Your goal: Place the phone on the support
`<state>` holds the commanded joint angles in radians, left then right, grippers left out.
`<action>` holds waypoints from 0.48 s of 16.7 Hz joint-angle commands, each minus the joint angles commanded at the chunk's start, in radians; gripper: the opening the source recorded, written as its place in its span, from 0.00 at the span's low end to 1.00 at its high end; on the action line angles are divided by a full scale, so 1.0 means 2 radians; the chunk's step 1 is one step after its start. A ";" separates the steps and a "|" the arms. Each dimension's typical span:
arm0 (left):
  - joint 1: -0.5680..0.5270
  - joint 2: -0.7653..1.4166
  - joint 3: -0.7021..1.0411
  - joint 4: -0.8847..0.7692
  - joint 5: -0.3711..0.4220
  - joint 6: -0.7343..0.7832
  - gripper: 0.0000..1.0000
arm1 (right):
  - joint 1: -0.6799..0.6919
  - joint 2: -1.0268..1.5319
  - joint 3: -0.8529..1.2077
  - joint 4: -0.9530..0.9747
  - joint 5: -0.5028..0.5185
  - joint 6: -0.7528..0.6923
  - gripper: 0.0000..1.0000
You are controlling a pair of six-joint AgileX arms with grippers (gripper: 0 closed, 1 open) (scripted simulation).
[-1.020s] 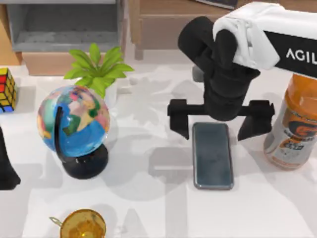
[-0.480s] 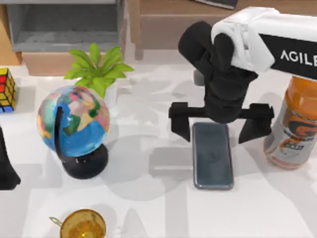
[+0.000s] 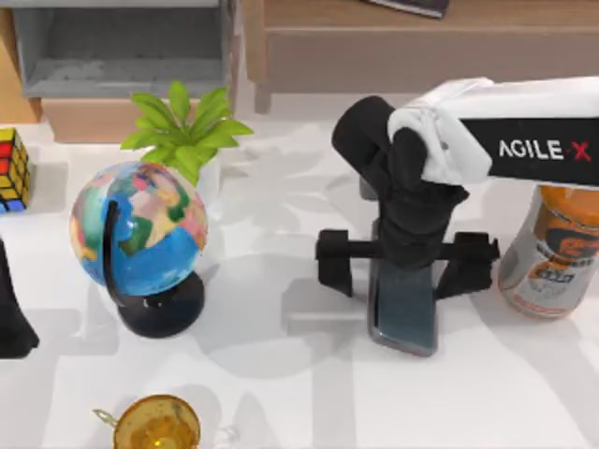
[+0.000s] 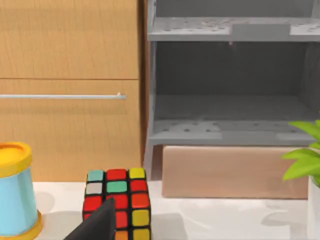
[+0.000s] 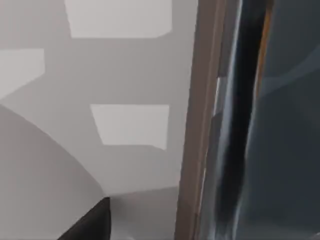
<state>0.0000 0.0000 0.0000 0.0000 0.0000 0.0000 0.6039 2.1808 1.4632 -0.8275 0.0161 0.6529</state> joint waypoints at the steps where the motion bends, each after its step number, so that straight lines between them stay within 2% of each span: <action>1: 0.000 0.000 0.000 0.000 0.000 0.000 1.00 | -0.002 0.002 -0.004 0.006 0.000 -0.002 1.00; 5: 0.000 0.000 0.000 0.000 0.000 0.000 1.00 | -0.003 0.002 -0.005 0.007 0.000 -0.002 1.00; 8: 0.000 0.000 0.000 0.000 0.000 0.000 1.00 | -0.003 0.002 -0.005 0.007 0.000 -0.002 0.77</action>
<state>0.0000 0.0000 0.0000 0.0000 0.0000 0.0000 0.5980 2.1852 1.4526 -0.8125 0.0168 0.6481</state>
